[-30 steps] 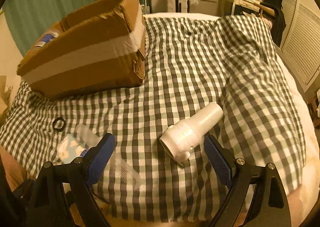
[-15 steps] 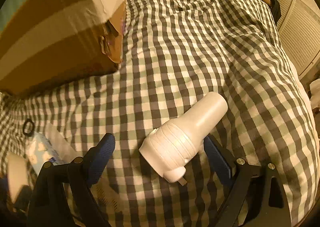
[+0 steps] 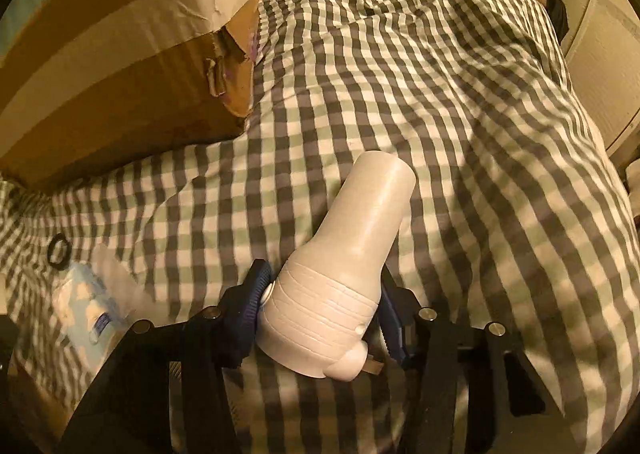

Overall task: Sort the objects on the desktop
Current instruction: 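Grasp the white plastic bottle with the right gripper, then carry the tape roll and white bottle over the box and release both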

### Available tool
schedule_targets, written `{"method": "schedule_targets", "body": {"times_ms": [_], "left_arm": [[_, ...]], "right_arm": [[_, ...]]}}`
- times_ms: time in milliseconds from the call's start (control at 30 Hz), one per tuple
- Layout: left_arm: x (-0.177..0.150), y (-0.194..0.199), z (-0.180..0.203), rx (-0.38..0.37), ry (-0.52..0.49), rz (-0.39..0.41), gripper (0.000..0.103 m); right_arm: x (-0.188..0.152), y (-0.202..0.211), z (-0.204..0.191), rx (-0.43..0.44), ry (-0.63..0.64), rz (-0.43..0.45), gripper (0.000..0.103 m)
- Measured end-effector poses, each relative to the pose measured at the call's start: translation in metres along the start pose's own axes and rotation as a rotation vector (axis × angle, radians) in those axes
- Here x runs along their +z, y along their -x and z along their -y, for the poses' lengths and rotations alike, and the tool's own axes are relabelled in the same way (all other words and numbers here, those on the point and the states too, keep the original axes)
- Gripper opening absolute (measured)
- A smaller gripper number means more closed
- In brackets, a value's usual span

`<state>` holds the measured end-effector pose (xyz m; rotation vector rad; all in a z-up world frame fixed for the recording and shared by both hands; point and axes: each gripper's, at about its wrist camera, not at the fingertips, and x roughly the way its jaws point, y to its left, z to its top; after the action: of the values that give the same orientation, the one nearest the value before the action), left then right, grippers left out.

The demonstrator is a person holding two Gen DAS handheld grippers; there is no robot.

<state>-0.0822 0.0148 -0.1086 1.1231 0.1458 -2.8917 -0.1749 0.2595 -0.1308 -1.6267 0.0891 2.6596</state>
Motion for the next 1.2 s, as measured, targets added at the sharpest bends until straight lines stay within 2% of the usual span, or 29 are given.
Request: {"method": "schedule_targets", "body": {"times_ms": [267, 500, 733, 1000, 1200], "left_arm": [[0.008, 0.024, 0.004, -0.011, -0.001, 0.055, 0.085], [0.019, 0.046, 0.004, -0.013, 0.007, 0.107, 0.085], [0.033, 0.066, 0.007, -0.016, -0.001, 0.162, 0.085], [0.055, 0.079, 0.009, -0.009, -0.031, 0.218, 0.085], [0.079, 0.078, 0.015, -0.002, -0.067, 0.241, 0.085]], "right_arm": [[-0.017, 0.058, -0.021, 0.051, 0.064, 0.087, 0.051], [-0.013, 0.104, -0.041, 0.080, 0.121, 0.182, 0.051], [-0.014, 0.148, -0.053, 0.158, 0.148, 0.262, 0.051], [-0.014, 0.177, -0.063, 0.200, 0.190, 0.333, 0.051], [0.000, 0.183, -0.074, 0.201, 0.236, 0.366, 0.051]]}}
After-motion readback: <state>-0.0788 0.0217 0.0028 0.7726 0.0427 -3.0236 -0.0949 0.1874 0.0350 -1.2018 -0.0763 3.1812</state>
